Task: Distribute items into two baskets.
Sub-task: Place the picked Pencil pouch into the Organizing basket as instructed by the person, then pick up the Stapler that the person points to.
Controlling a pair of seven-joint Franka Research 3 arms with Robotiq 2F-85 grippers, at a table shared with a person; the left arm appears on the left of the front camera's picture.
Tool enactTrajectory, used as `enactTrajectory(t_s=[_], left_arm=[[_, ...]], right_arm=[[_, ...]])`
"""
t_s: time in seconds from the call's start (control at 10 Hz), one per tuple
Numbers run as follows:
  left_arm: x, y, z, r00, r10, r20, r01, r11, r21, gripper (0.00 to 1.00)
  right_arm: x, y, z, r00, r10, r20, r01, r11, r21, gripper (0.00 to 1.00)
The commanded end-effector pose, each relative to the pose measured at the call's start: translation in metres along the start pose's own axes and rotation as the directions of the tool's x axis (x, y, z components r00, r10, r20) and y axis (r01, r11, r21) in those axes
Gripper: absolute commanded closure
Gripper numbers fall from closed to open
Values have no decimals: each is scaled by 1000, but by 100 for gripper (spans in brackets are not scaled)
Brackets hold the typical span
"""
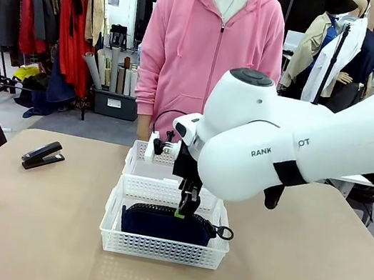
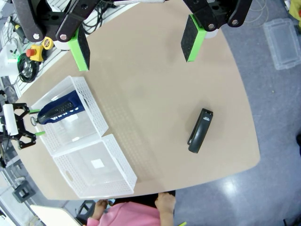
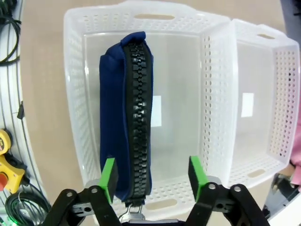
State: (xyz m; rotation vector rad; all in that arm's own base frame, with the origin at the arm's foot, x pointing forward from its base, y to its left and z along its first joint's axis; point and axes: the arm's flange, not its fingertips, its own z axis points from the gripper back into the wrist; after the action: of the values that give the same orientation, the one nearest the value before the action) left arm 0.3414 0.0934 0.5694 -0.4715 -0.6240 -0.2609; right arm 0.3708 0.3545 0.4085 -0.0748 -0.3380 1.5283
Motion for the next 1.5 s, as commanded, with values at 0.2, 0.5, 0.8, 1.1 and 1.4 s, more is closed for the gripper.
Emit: enactTrajectory(t_s=[0.2,0.5,0.8,1.1,1.4], left_arm=[[0,0,0,1000,2,-2,-1,1000,5,0],[0,0,0,1000,2,-2,-1,1000,5,0],[0,0,0,1000,2,-2,-1,1000,5,0],[0,0,0,1000,2,-2,-1,1000,5,0],[0,0,0,1000,2,-2,-1,1000,5,0]], right_arm=[[-14,5,26,1000,12,-10,-11,998,68,0],[-5,4,13,1000,-6,-8,6,1000,17,0],[-5,4,13,1000,-6,-8,6,1000,17,0],[-5,4,13,1000,-6,-8,6,1000,17,0],[-5,4,13,1000,-6,-8,6,1000,17,0]])
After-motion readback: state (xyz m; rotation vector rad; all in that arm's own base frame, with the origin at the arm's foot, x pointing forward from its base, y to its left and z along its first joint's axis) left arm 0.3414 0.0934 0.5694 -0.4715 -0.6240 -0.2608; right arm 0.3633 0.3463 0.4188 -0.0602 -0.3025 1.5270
